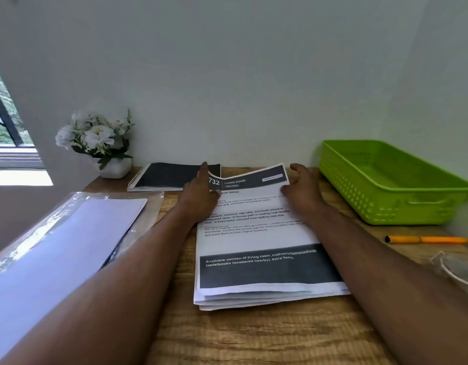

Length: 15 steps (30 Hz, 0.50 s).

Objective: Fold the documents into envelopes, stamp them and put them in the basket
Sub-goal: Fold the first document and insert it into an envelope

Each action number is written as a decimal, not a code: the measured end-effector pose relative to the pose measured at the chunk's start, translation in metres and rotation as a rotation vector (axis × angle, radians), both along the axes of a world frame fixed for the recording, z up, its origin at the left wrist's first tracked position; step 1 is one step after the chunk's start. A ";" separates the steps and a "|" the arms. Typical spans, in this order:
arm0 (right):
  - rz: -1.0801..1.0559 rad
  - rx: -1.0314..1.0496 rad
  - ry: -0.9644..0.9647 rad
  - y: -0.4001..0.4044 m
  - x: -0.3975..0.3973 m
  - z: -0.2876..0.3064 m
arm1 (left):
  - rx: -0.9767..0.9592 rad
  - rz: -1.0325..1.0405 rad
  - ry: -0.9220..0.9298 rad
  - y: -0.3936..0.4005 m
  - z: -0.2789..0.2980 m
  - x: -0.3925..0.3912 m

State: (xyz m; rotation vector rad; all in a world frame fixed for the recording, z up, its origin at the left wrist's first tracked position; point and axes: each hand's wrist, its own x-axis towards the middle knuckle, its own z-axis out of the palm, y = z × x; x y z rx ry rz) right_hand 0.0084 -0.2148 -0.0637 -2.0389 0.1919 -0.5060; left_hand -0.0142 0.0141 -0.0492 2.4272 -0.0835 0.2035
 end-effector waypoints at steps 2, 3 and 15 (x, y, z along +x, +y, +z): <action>0.031 0.078 -0.004 -0.006 -0.003 0.003 | -0.054 0.005 -0.026 -0.001 0.000 0.000; 0.059 0.150 0.008 -0.009 -0.005 0.005 | -0.116 -0.006 -0.045 -0.002 0.000 -0.001; 0.142 0.218 -0.047 -0.016 -0.023 0.013 | -0.212 0.086 -0.345 -0.002 0.004 -0.008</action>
